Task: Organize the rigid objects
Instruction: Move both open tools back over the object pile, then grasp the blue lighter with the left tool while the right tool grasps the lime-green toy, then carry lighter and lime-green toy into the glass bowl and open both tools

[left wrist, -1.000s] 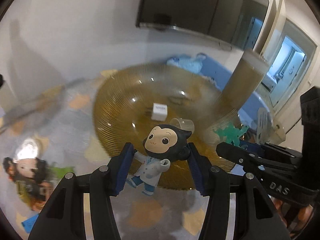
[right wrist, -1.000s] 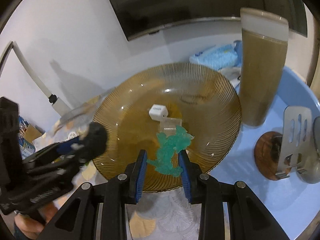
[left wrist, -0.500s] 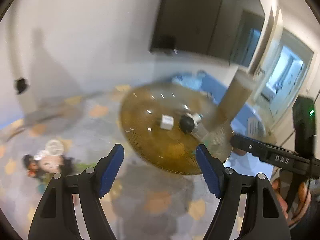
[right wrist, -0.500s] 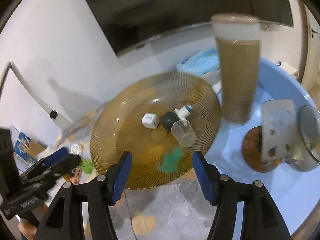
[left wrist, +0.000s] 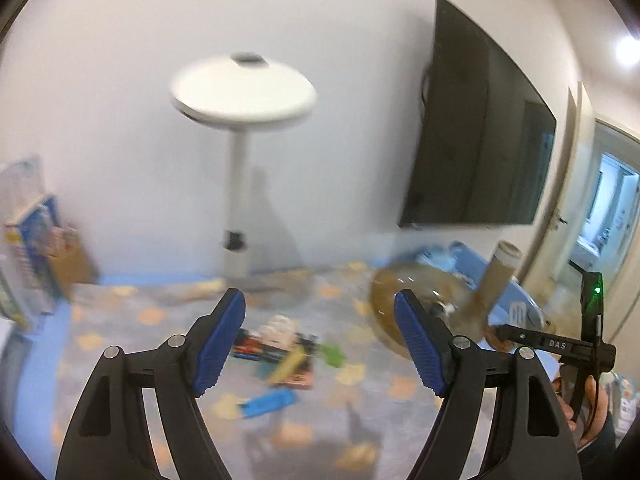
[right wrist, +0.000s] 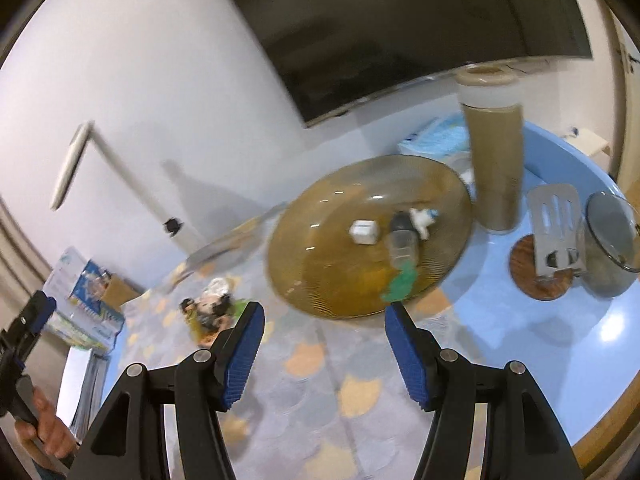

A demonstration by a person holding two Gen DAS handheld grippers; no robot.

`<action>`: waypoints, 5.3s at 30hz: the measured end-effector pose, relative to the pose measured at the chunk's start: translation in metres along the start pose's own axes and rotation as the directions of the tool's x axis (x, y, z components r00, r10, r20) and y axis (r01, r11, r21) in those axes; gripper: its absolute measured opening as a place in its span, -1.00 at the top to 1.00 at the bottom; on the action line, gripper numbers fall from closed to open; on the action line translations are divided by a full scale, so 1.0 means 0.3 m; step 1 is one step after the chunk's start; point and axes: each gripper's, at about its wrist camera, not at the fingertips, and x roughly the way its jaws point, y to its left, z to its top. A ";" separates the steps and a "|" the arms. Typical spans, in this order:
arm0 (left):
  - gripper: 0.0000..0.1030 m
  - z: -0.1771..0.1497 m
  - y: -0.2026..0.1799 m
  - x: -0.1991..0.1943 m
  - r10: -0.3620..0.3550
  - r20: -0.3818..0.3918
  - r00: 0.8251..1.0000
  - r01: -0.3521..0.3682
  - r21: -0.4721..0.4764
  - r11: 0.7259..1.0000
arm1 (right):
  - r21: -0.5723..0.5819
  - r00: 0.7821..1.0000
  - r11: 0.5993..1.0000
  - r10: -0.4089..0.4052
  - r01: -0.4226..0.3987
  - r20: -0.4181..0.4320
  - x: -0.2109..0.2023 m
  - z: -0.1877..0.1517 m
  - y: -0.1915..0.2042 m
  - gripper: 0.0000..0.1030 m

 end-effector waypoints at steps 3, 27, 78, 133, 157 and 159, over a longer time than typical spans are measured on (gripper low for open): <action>-0.86 -0.006 0.065 -0.096 0.060 0.051 0.997 -0.060 -0.001 0.998 | -0.056 0.999 0.998 0.027 -0.026 0.018 -0.023 -0.019 0.082 -0.18; -0.97 -0.605 0.248 0.356 0.288 -0.363 0.886 -0.321 -0.032 0.947 | -0.411 0.976 0.911 -0.067 -0.024 -0.206 0.515 -0.437 0.382 -0.20; 0.47 -0.501 0.127 0.690 -0.027 -0.562 0.827 0.205 0.256 0.945 | -0.387 0.967 0.922 -0.110 0.013 -0.229 0.878 -0.136 0.446 0.33; 0.59 -0.389 -0.048 0.225 -0.011 -0.237 0.971 0.021 0.042 0.999 | -0.265 0.993 0.958 -0.096 0.113 0.075 0.175 -0.287 0.203 0.36; 0.18 -0.219 -0.434 0.847 -0.350 -0.437 0.828 0.364 -0.056 0.930 | 0.059 0.991 0.994 -0.089 0.095 -0.101 0.313 0.081 -0.097 0.20; 0.10 -0.184 -0.392 0.786 -0.365 -0.403 0.839 0.367 -0.075 0.927 | 0.079 0.993 0.991 -0.101 0.106 -0.057 0.274 0.084 -0.103 0.17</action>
